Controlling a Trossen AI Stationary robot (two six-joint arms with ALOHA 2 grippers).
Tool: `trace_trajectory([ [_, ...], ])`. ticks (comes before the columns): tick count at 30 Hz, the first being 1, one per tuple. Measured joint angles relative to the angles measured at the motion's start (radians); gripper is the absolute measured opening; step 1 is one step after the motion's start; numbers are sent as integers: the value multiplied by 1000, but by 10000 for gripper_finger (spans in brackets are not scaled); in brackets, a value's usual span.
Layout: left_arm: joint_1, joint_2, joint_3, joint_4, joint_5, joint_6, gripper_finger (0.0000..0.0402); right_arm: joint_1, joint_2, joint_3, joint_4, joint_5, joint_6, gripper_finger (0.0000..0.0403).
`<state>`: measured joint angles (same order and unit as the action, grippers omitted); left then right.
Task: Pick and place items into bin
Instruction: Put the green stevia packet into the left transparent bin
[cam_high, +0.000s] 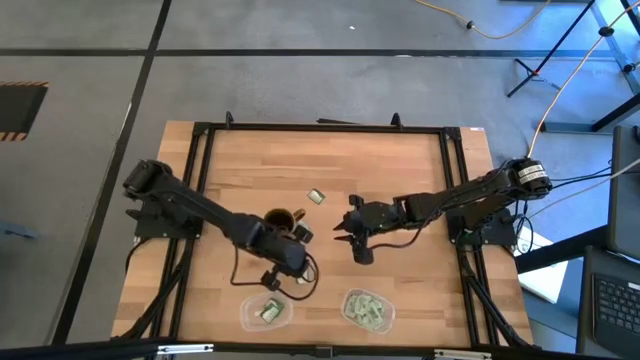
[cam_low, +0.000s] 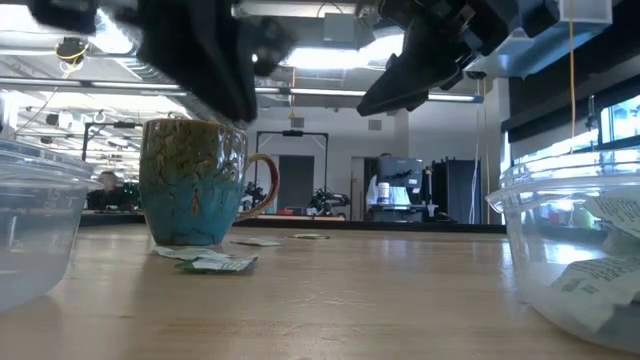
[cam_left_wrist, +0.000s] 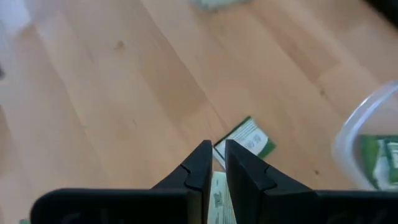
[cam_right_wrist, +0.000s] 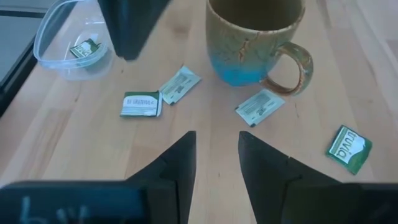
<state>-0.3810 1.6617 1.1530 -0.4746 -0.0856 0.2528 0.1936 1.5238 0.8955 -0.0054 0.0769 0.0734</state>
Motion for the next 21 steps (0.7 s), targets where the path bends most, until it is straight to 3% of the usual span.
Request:
trace_trajectory([
  [14,2,107,0,6,4,-51,104,-2,0,0,-2,0,-4,124],
  [21,2,107,5,4,38,28,105,-2,0,0,-8,0,1,124],
])
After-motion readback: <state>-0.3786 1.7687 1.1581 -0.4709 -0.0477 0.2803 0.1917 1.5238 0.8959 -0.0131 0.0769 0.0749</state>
